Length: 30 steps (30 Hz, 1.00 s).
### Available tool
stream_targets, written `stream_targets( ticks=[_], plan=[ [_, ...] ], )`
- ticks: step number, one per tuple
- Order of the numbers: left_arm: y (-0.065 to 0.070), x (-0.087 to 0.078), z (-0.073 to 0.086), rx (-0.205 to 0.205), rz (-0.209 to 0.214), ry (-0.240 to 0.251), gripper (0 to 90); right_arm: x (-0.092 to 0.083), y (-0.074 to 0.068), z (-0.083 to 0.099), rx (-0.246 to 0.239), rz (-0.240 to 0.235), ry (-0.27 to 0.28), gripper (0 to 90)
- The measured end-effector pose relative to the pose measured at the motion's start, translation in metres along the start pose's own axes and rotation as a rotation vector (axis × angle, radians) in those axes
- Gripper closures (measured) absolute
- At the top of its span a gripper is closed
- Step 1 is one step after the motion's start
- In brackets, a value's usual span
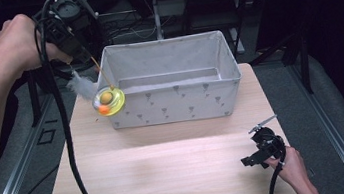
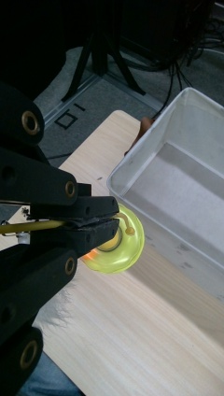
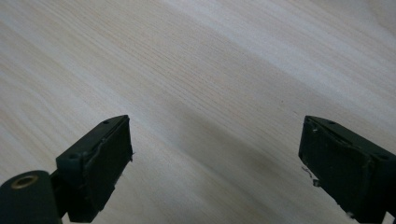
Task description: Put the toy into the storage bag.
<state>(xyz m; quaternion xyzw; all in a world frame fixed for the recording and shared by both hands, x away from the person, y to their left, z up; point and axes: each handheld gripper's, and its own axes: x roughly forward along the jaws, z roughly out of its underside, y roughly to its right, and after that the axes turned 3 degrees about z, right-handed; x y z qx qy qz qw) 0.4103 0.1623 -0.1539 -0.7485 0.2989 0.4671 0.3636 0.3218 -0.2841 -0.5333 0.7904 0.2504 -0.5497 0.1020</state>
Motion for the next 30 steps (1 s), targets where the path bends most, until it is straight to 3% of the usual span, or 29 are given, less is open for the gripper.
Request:
stream_targets(
  ticks=[12,30],
  plan=[
    [-0.020,-0.010,-0.019,-0.042,-0.035,0.012,88.2,0.000,0.001,0.000,0.000,-0.002,-0.008,9.0],
    [-0.047,-0.001,-0.050,-0.103,-0.069,0.010,88.2,0.000,0.000,0.001,0.012,-0.007,-0.004,9.0]
  ],
)
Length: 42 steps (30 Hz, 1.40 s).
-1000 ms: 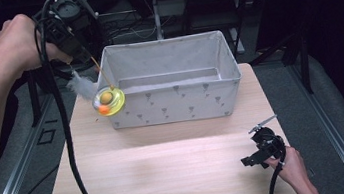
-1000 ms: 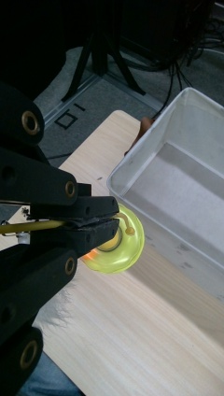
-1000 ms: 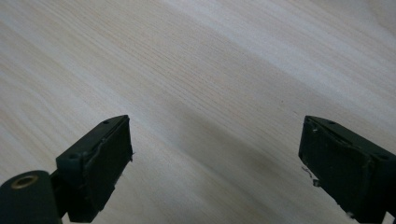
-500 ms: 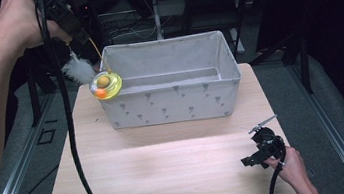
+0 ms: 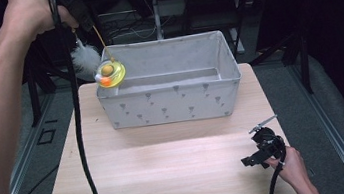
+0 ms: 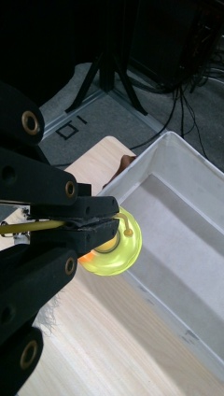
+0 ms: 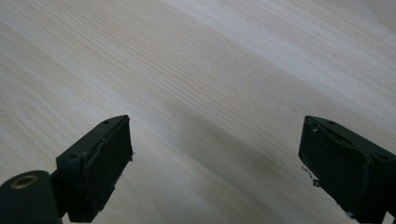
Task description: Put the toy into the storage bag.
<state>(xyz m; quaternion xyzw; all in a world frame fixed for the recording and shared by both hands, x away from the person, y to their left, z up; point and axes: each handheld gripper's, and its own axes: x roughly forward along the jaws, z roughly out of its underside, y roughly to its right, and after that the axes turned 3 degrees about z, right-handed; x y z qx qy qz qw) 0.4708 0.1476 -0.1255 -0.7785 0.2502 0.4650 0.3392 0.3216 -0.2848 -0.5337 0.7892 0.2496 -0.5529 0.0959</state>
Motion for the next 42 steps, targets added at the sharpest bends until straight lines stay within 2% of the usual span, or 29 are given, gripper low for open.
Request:
stream_targets(
  ticks=[6,10,18,19,20,23,24,33,38,42],
  plan=[
    [-0.005,0.009,-0.009,-0.006,-0.003,-0.003,88.2,-0.001,0.000,0.000,-0.006,-0.011,-0.008,9.0],
    [-0.007,0.016,-0.015,-0.007,-0.008,-0.010,88.2,-0.001,0.000,0.000,-0.010,-0.003,-0.009,9.0],
    [-0.013,0.032,-0.023,-0.030,-0.005,0.010,88.2,-0.002,0.001,0.000,-0.022,0.001,-0.016,9.1],
    [-0.014,0.034,-0.023,-0.028,-0.005,0.012,88.2,0.000,0.000,0.001,0.009,-0.014,0.012,9.0],
    [-0.015,0.038,-0.024,-0.035,-0.006,0.011,88.2,-0.001,0.000,0.000,-0.003,-0.012,-0.005,9.0],
    [-0.017,0.046,-0.025,-0.046,-0.009,0.010,88.2,-0.002,0.000,0.000,-0.010,-0.010,-0.013,9.0],
    [-0.018,0.048,-0.025,-0.044,-0.007,0.014,88.2,-0.001,0.000,0.000,-0.002,-0.011,-0.001,9.1],
    [-0.018,0.080,-0.027,-0.061,0.009,0.022,88.2,-0.001,0.000,0.000,-0.008,-0.009,-0.006,9.1],
    [-0.017,0.095,-0.026,-0.067,0.030,0.029,88.2,-0.001,0.000,0.000,-0.007,-0.013,-0.009,9.1],
    [-0.014,0.106,-0.026,-0.068,0.030,0.035,88.2,-0.002,-0.001,0.000,-0.006,-0.013,-0.005,9.1]
  ],
)
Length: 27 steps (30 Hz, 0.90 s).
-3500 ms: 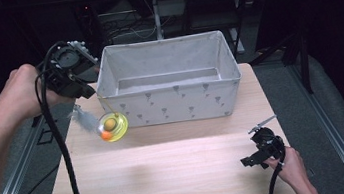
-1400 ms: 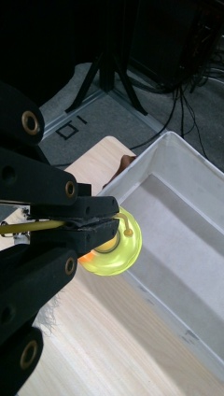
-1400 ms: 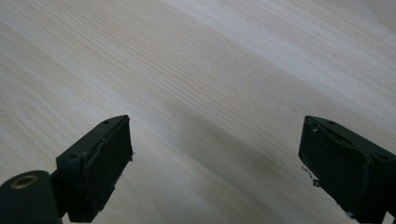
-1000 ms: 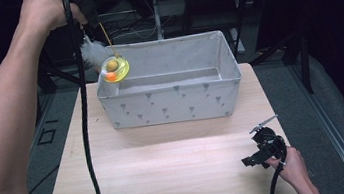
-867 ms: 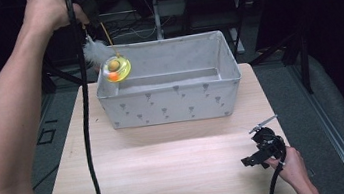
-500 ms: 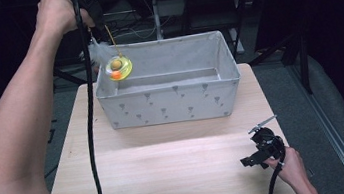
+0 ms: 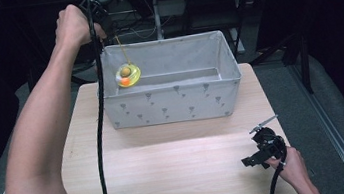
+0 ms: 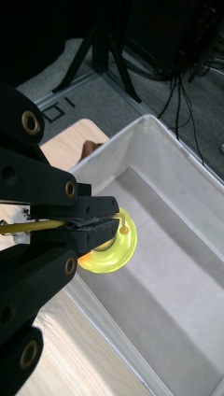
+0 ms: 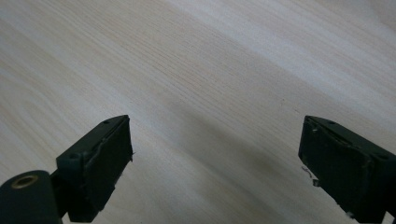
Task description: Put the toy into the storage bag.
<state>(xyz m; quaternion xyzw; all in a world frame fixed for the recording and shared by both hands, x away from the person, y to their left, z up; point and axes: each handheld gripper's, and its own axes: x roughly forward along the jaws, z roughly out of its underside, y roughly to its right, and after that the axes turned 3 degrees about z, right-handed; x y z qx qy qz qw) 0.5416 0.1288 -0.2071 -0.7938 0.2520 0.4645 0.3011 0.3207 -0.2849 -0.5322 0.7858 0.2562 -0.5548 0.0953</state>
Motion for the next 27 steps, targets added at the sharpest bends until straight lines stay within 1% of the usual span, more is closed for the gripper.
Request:
stream_targets(
  ticks=[2,4,6,8,9,10,11,14,15,16,18,19,21,22,23,24,25,27],
  plan=[
    [0.002,0.005,0.001,0.004,0.000,0.007,88.2,0.000,0.000,0.000,-0.004,0.005,-0.002,9.1],
    [0.003,0.010,0.001,0.007,0.002,0.006,88.2,0.000,0.000,0.000,0.001,-0.002,0.000,9.1],
    [0.004,0.014,0.002,0.006,0.012,0.001,88.2,0.000,0.000,0.000,-0.001,-0.003,-0.005,9.1],
    [0.004,0.018,0.004,0.006,0.021,-0.004,88.3,0.001,0.000,0.000,0.003,-0.004,0.001,9.1],
    [0.004,0.020,0.005,0.005,0.018,-0.004,88.3,0.001,0.001,0.000,-0.008,0.007,-0.010,9.1],
    [0.004,0.023,0.006,0.003,0.023,-0.003,88.3,0.001,0.001,0.000,-0.004,0.007,-0.010,9.1],
    [0.004,0.025,0.007,0.002,0.023,-0.006,88.3,0.002,0.000,0.000,0.008,-0.005,0.002,9.1],
    [0.004,0.030,0.009,-0.006,0.034,-0.006,88.3,0.001,-0.001,0.000,-0.008,-0.002,0.000,9.0],
    [0.004,0.032,0.011,-0.016,0.046,-0.004,88.3,0.000,-0.002,0.000,-0.006,0.001,-0.006,9.1],
    [0.004,0.032,0.011,-0.011,0.044,-0.006,88.3,-0.001,-0.002,0.000,-0.008,0.002,-0.008,9.1],
    [0.005,0.034,0.012,-0.014,0.050,-0.001,88.3,0.000,-0.002,0.000,-0.002,-0.001,0.000,9.1],
    [0.004,0.035,0.013,-0.009,0.047,-0.003,88.3,0.000,-0.001,0.000,0.003,-0.003,0.001,9.0],
    [0.003,0.040,0.015,-0.017,0.055,0.000,88.3,0.002,-0.001,0.000,0.000,-0.002,0.009,9.0],
    [0.003,0.042,0.016,-0.016,0.053,-0.005,88.3,0.002,-0.001,0.000,-0.003,-0.005,0.007,9.0],
    [0.002,0.044,0.017,-0.018,0.056,-0.010,88.3,0.002,-0.001,0.000,-0.001,-0.008,0.016,9.0],
    [0.002,0.046,0.019,-0.021,0.062,-0.011,88.3,0.002,-0.002,0.000,0.007,-0.009,0.019,9.1],
    [0.002,0.047,0.020,-0.022,0.064,-0.010,88.3,0.002,-0.001,0.000,0.005,-0.012,0.009,9.1],
    [0.002,0.051,0.024,-0.025,0.067,-0.012,88.3,0.001,0.000,0.000,0.000,-0.003,-0.001,9.0]
  ],
)
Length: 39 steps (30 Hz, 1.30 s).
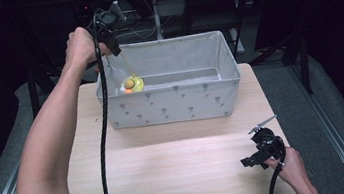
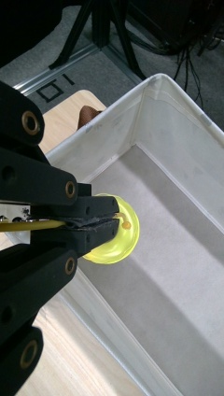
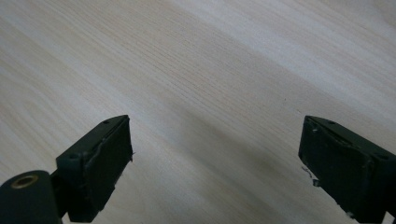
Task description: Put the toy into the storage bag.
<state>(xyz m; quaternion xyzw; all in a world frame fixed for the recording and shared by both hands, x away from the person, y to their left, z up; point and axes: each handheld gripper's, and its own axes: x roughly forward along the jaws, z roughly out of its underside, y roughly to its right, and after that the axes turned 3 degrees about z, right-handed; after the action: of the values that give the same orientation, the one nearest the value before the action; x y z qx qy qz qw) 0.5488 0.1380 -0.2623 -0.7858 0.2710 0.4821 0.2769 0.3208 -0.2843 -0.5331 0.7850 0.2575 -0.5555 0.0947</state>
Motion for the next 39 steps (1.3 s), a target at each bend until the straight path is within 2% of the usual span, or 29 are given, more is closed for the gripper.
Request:
stream_targets(
  ticks=[3,4,8,9,10,12,14,16,21,22,27,32,39],
  plan=[
    [-0.002,0.007,0.006,-0.016,0.008,-0.010,88.3,-0.001,-0.001,-0.001,-0.012,0.014,-0.004,9.1],
    [-0.002,0.008,0.009,-0.020,0.020,-0.004,88.3,0.000,-0.002,0.000,-0.004,0.007,0.017,9.1],
    [-0.005,0.017,0.019,-0.025,0.025,-0.023,88.3,-0.001,-0.002,0.000,0.002,0.004,0.012,9.1],
    [-0.006,0.019,0.022,-0.027,0.027,-0.025,88.3,-0.001,-0.001,-0.001,-0.010,0.013,-0.004,9.1],
    [-0.008,0.022,0.025,-0.034,0.032,-0.028,88.3,0.000,-0.002,0.000,0.002,0.010,0.011,9.1],
    [-0.010,0.026,0.030,-0.037,0.031,-0.040,88.3,0.000,-0.001,-0.001,-0.011,0.016,0.003,9.1],
    [-0.013,0.030,0.035,-0.051,0.052,-0.039,88.3,0.000,-0.001,-0.001,-0.005,0.001,0.007,9.1],
    [-0.015,0.033,0.038,-0.057,0.047,-0.031,88.3,0.000,-0.001,-0.001,-0.012,0.015,-0.002,9.1],
    [-0.016,0.044,0.043,-0.065,0.042,-0.039,88.3,0.000,-0.001,-0.001,-0.011,0.014,-0.001,9.1],
    [-0.016,0.047,0.043,-0.069,0.050,-0.044,88.3,0.000,-0.001,0.000,-0.007,0.003,0.002,9.1],
    [-0.015,0.062,0.045,-0.073,0.062,-0.074,88.2,-0.001,0.000,0.000,-0.007,0.014,-0.004,9.1],
    [-0.013,0.078,0.051,-0.081,0.075,-0.135,88.2,-0.001,0.000,0.000,-0.008,0.012,-0.004,9.1],
    [-0.018,0.078,0.059,-0.126,0.068,-0.162,88.1,-0.001,0.000,0.000,-0.007,0.012,-0.003,9.1]
  ],
)
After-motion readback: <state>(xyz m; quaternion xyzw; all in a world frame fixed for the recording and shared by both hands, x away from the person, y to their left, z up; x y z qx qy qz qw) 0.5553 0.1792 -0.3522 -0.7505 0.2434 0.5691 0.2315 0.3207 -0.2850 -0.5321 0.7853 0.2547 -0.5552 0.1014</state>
